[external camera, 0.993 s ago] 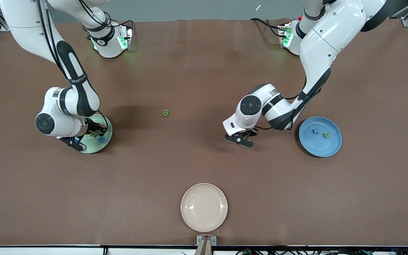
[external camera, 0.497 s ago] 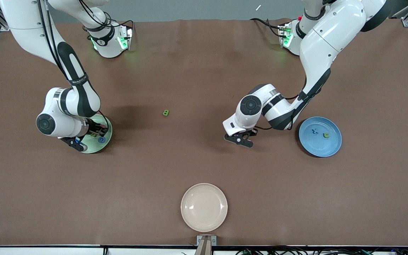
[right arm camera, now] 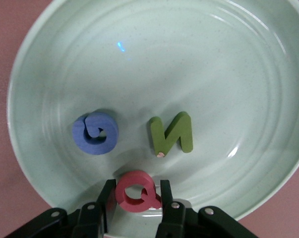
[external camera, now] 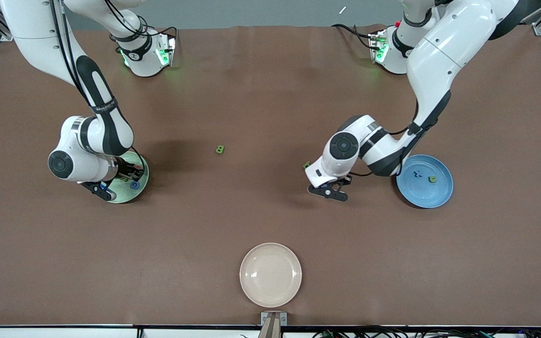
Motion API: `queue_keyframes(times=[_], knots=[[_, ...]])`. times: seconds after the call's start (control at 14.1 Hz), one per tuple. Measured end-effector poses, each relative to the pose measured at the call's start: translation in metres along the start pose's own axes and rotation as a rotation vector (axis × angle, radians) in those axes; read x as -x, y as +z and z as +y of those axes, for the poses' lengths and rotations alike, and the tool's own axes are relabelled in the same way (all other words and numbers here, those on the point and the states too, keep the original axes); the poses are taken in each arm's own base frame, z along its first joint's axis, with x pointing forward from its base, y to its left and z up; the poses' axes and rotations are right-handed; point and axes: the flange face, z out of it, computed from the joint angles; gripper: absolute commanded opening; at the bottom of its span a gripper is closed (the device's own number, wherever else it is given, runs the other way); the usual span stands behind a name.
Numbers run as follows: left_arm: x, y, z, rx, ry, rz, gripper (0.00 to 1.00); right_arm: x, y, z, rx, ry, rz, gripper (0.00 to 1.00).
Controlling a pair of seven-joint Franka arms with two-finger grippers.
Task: Sort upper and lower case letters into plates
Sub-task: 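Release the Q in the green plate while the left gripper grasps the e, then drop the e in the blue plate while the right gripper reaches the green B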
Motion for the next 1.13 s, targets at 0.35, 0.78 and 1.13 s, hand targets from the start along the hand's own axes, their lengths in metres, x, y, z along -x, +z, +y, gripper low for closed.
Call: queue_keyframes(times=[0.35,0.78,1.13], knots=[[-0.006,-0.042,-0.087,0.027,-0.012,-0.024,0.05,0.0,0.0,0.0,0.0,0.0,0.0,1.0],[0.036,-0.042,-0.216,-0.002,0.088,-0.058,0.05,-0.003,-0.033,-0.008,0.023,-0.014,-0.084,1.0],[0.075,-0.009,-0.278,-0.045,0.142,-0.092,0.06,0.004,-0.117,-0.021,-0.011,0.014,-0.081,1.0]])
